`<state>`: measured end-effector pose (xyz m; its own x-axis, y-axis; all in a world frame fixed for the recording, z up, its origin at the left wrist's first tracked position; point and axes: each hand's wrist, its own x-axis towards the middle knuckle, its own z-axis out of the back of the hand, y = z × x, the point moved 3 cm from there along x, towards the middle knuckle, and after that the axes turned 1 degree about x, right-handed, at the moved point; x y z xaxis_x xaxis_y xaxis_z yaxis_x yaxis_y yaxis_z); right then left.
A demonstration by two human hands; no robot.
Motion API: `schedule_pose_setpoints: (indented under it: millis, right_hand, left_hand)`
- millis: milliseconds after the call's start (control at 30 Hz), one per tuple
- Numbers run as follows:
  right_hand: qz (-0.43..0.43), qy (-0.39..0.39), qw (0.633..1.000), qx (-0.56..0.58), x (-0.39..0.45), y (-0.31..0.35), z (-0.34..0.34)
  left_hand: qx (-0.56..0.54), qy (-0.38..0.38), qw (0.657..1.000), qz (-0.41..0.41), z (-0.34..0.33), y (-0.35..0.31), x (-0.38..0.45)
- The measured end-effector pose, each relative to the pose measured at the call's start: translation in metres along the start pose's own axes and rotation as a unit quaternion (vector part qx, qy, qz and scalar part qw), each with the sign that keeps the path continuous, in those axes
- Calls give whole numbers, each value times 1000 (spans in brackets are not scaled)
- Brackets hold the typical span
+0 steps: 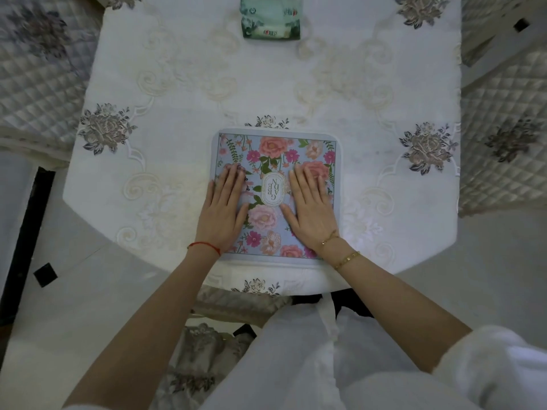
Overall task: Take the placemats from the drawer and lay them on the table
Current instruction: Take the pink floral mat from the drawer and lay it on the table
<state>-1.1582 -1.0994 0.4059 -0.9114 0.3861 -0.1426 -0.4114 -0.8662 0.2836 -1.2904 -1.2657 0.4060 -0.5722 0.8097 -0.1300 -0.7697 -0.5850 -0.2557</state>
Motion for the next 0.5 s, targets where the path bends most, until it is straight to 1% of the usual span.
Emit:
schedule_pose_setpoints:
  millis: [200,333,433,500]
  right_hand:
    - [8,16,1000,-11,-23,-14,2]
    - [-7,11,1000,-10,-56,-31,3]
    - [-15,6,1000,5,-79,-35,3]
    - [2,16,1000,0,-89,-30,1]
  left_hand:
    - [7,5,998,55,1,21,-30]
    - [9,13,997,70,3,24,-37]
    - [-17,14,997,70,5,17,-47]
    - [-24,12,998,49,5,5,-56]
